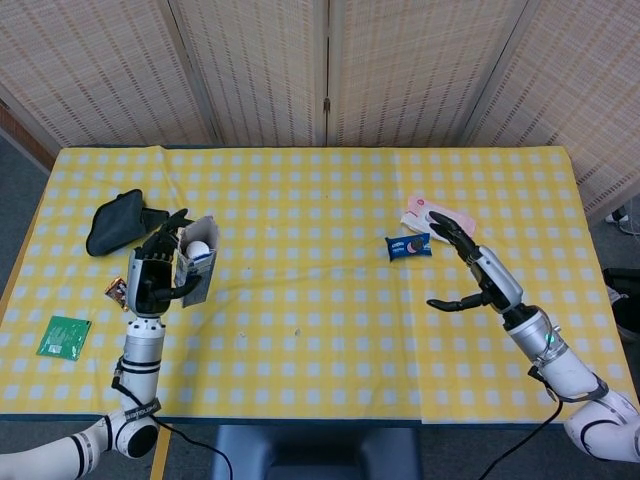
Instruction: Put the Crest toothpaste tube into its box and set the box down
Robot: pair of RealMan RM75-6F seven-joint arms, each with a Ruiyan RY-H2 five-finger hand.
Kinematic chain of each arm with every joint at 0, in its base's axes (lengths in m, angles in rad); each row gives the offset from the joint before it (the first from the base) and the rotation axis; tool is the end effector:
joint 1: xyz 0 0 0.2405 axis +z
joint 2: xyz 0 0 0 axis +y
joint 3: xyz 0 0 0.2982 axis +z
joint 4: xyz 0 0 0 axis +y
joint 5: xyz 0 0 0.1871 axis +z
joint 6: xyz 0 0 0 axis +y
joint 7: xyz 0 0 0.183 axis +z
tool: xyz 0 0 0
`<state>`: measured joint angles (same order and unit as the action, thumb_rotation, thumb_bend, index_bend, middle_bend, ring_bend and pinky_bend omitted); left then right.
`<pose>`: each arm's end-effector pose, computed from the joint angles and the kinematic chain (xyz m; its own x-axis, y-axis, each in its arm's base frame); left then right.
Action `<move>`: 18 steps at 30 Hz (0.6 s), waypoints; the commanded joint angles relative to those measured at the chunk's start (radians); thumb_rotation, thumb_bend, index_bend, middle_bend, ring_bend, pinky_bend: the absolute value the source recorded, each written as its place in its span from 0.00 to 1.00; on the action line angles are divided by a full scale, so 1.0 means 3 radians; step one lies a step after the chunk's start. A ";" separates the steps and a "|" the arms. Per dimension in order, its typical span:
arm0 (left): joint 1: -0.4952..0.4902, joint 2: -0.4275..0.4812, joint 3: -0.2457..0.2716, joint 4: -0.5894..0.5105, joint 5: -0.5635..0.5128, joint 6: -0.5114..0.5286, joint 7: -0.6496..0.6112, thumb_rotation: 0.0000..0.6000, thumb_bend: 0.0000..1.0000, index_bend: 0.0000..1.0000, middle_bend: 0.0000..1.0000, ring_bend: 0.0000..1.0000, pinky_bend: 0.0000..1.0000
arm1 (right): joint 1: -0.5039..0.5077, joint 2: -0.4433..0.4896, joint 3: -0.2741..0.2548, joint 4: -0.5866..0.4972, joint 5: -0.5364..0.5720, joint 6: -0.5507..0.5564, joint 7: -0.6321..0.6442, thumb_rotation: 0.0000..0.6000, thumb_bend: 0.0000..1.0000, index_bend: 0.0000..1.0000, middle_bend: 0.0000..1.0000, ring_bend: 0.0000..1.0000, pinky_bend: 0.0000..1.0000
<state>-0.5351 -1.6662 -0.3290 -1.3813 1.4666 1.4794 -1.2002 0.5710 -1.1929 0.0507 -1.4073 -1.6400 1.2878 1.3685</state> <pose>-0.1739 0.3763 0.0798 -0.8819 0.2534 0.3976 0.2961 -0.3586 0.8853 -0.2237 -0.3661 0.1487 -0.5592 -0.4850 0.6724 -0.6851 -0.1864 -0.7042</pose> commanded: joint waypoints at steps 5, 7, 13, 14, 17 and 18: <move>-0.0014 0.0132 0.0482 0.0356 0.0213 -0.0348 0.1098 1.00 0.08 0.60 0.46 0.26 0.13 | -0.0017 -0.0001 -0.0015 0.0027 -0.0020 0.0028 0.0012 1.00 0.04 0.00 0.00 0.05 0.00; -0.0015 0.0189 0.0573 0.0406 0.0229 -0.0455 0.1278 1.00 0.08 0.60 0.48 0.28 0.15 | -0.0020 0.0003 -0.0018 0.0026 -0.0026 0.0035 0.0020 1.00 0.04 0.00 0.00 0.05 0.00; -0.0037 0.0333 0.0831 0.0521 0.0286 -0.0775 0.1913 1.00 0.08 0.60 0.50 0.30 0.17 | -0.0016 -0.0005 -0.0032 0.0031 -0.0050 0.0036 0.0005 1.00 0.04 0.00 0.00 0.05 0.00; -0.0042 0.0349 0.0865 0.0537 0.0278 -0.0838 0.2057 1.00 0.08 0.60 0.50 0.30 0.17 | -0.0016 -0.0010 -0.0034 0.0032 -0.0052 0.0036 0.0001 1.00 0.04 0.00 0.00 0.05 0.00; -0.0052 0.0350 0.0919 0.0576 0.0255 -0.0949 0.2365 1.00 0.08 0.60 0.50 0.32 0.19 | -0.0012 -0.0017 -0.0041 0.0037 -0.0058 0.0030 0.0004 1.00 0.04 0.00 0.00 0.05 0.00; -0.0058 0.0349 0.0931 0.0581 0.0250 -0.0982 0.2433 1.00 0.08 0.60 0.50 0.32 0.19 | -0.0010 -0.0020 -0.0042 0.0038 -0.0059 0.0028 0.0005 1.00 0.04 0.00 0.00 0.05 0.00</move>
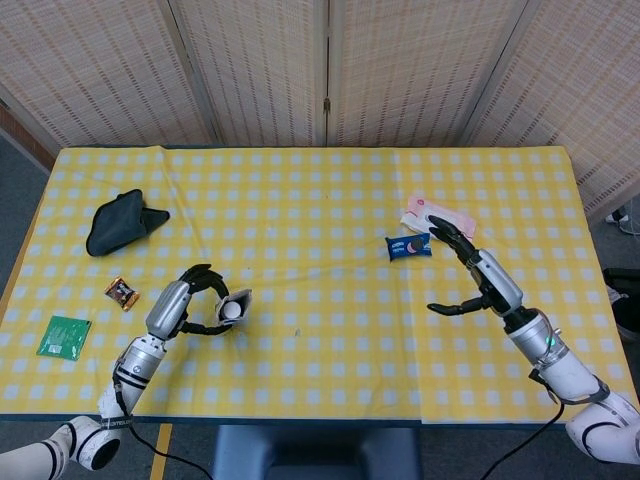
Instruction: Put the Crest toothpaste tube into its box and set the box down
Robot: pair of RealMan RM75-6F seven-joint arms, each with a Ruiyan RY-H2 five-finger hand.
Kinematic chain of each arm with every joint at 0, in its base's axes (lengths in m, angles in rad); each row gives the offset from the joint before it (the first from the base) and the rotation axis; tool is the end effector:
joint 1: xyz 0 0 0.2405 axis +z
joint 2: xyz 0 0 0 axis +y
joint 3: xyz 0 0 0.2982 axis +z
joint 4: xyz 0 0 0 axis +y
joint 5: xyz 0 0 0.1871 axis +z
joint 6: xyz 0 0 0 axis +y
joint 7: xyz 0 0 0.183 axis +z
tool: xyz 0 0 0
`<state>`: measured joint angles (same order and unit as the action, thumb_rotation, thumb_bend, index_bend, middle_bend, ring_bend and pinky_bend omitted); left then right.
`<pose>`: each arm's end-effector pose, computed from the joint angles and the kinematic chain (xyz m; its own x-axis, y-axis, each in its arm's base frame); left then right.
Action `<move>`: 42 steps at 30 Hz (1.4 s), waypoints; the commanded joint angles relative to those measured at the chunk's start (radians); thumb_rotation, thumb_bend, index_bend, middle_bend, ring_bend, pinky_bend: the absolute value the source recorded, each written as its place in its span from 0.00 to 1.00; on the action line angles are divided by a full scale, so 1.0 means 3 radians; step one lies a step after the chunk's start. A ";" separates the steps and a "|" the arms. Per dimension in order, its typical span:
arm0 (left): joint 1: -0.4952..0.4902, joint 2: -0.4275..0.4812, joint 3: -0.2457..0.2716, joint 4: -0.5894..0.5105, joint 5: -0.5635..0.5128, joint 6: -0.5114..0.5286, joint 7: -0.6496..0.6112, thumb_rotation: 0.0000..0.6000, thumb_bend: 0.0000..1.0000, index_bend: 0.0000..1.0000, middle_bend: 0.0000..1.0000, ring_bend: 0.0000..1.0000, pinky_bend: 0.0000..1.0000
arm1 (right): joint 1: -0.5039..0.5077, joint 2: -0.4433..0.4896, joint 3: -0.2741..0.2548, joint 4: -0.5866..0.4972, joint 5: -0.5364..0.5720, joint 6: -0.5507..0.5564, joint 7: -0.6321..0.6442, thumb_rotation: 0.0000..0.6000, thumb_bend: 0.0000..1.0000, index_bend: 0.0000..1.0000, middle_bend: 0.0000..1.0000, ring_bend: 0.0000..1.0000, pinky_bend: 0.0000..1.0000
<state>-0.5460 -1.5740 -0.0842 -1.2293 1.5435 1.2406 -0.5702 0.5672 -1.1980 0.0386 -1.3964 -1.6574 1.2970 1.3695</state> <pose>-0.2290 0.3636 0.0240 -0.1224 0.2835 0.9511 0.9130 -0.3437 0.2199 -0.2258 -0.3626 0.1456 -0.5467 -0.4961 0.6746 -0.6906 -0.1884 -0.6983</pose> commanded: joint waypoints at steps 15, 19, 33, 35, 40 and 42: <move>-0.0151 -0.0188 0.0054 0.0105 0.0021 -0.0229 0.0789 1.00 0.08 0.61 0.52 0.34 0.20 | 0.0025 -0.0035 -0.0010 0.0058 0.0004 -0.0026 0.0064 1.00 0.04 0.00 0.00 0.05 0.00; -0.0195 -0.0257 0.0060 0.0083 0.0042 -0.0260 0.0958 1.00 0.08 0.61 0.52 0.34 0.20 | 0.0018 -0.0027 -0.0016 0.0068 -0.0004 -0.0004 0.0090 1.00 0.04 0.00 0.00 0.04 0.00; -0.0283 -0.0627 0.0208 0.0256 0.0022 -0.0541 0.1669 1.00 0.08 0.51 0.49 0.27 0.14 | -0.0026 0.0027 -0.0039 0.0048 -0.0017 0.0074 0.0159 1.00 0.04 0.00 0.00 0.04 0.00; -0.0284 -0.0631 0.0211 0.0244 -0.0009 -0.0581 0.1696 1.00 0.08 0.41 0.41 0.21 0.10 | -0.0034 0.0036 -0.0038 0.0048 -0.0010 0.0082 0.0167 1.00 0.04 0.00 0.00 0.04 0.00; -0.0279 -0.0659 0.0214 0.0245 0.0027 -0.0517 0.1705 1.00 0.07 0.18 0.18 0.03 0.00 | -0.0040 0.0042 -0.0038 0.0046 -0.0010 0.0089 0.0178 1.00 0.04 0.00 0.00 0.05 0.00; -0.0274 -0.0660 0.0201 0.0220 0.0046 -0.0463 0.1677 1.00 0.07 0.11 0.12 0.00 0.00 | -0.0042 0.0042 -0.0036 0.0044 -0.0007 0.0089 0.0180 1.00 0.04 0.00 0.00 0.05 0.00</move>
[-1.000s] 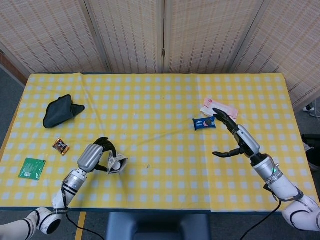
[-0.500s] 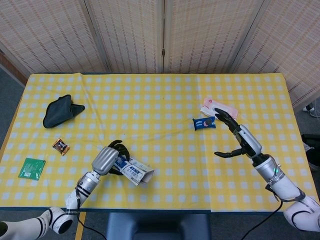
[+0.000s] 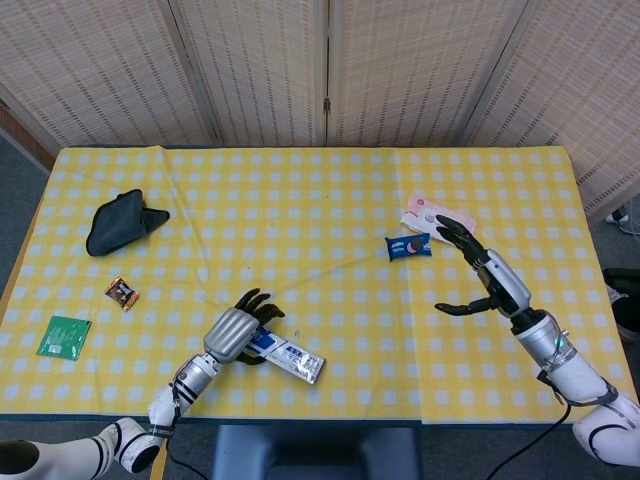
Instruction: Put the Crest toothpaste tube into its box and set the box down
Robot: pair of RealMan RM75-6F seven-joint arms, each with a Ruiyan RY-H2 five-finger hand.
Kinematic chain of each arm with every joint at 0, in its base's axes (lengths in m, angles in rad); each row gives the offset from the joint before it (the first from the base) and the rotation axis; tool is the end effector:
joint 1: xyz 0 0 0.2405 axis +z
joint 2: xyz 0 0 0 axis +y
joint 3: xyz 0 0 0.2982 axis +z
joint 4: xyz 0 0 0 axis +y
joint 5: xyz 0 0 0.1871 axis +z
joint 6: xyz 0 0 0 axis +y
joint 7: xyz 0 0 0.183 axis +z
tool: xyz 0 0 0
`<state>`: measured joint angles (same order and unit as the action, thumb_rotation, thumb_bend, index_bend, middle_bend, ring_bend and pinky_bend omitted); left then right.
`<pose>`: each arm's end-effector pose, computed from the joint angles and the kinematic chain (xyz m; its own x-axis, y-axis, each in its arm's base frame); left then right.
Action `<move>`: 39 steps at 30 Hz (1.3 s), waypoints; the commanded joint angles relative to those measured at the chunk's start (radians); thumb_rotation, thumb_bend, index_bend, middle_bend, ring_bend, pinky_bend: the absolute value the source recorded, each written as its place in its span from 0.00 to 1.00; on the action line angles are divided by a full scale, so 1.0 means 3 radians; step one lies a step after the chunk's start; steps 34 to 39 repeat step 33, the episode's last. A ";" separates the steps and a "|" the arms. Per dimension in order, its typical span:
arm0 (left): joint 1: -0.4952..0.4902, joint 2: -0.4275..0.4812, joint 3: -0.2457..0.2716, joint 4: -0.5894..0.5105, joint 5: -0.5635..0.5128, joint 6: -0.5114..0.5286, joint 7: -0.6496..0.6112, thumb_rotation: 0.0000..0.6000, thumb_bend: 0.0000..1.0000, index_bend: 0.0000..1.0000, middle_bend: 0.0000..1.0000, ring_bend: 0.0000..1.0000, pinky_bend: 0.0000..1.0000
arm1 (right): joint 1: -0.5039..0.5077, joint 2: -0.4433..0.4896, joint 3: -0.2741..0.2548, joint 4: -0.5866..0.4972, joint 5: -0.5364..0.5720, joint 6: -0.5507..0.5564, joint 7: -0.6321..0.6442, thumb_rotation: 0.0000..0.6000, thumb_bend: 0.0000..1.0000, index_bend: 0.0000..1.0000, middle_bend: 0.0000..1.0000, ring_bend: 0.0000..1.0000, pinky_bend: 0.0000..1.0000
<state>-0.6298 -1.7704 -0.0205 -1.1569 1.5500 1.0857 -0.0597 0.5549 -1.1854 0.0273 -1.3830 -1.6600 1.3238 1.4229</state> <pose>-0.1879 0.3435 -0.0808 0.3587 0.2915 0.8868 0.8294 -0.5354 -0.1595 -0.2325 -0.3594 0.1538 -0.5737 -0.4910 0.6556 -0.6710 -0.1773 -0.7199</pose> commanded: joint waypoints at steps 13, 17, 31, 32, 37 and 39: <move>0.0196 0.0921 -0.0046 -0.1015 -0.0023 0.0348 -0.0039 1.00 0.09 0.06 0.04 0.00 0.00 | -0.0111 0.0094 -0.0078 0.0042 -0.0076 0.0034 -0.1071 1.00 0.04 0.00 0.00 0.04 0.00; 0.0531 0.1514 0.0036 -0.1408 -0.0092 0.0711 -0.0166 1.00 0.13 0.09 0.06 0.00 0.00 | -0.0249 0.0221 -0.0183 -0.0045 -0.0054 -0.0038 -0.2102 1.00 0.05 0.00 0.00 0.00 0.00; 0.1538 0.1953 0.0161 -0.1375 -0.0808 0.1687 0.0916 1.00 0.12 0.08 0.06 0.00 0.00 | -0.1012 0.0051 -0.0149 -0.0515 0.1158 0.0113 -0.5608 1.00 0.05 0.00 0.00 0.00 0.00; 0.1545 0.1973 0.0168 -0.1380 -0.0775 0.1670 0.0914 1.00 0.12 0.09 0.06 0.00 0.00 | -0.1052 0.0025 -0.0117 -0.0549 0.1179 0.0200 -0.5670 1.00 0.05 0.00 0.00 0.00 0.00; 0.1554 0.1972 0.0159 -0.1385 -0.0738 0.1688 0.0885 1.00 0.12 0.09 0.06 0.00 0.00 | -0.1072 0.0023 -0.0105 -0.0576 0.1184 0.0229 -0.5688 1.00 0.05 0.00 0.00 0.00 0.00; 0.1554 0.1972 0.0159 -0.1385 -0.0738 0.1688 0.0885 1.00 0.12 0.09 0.06 0.00 0.00 | -0.1072 0.0023 -0.0105 -0.0576 0.1184 0.0229 -0.5688 1.00 0.05 0.00 0.00 0.00 0.00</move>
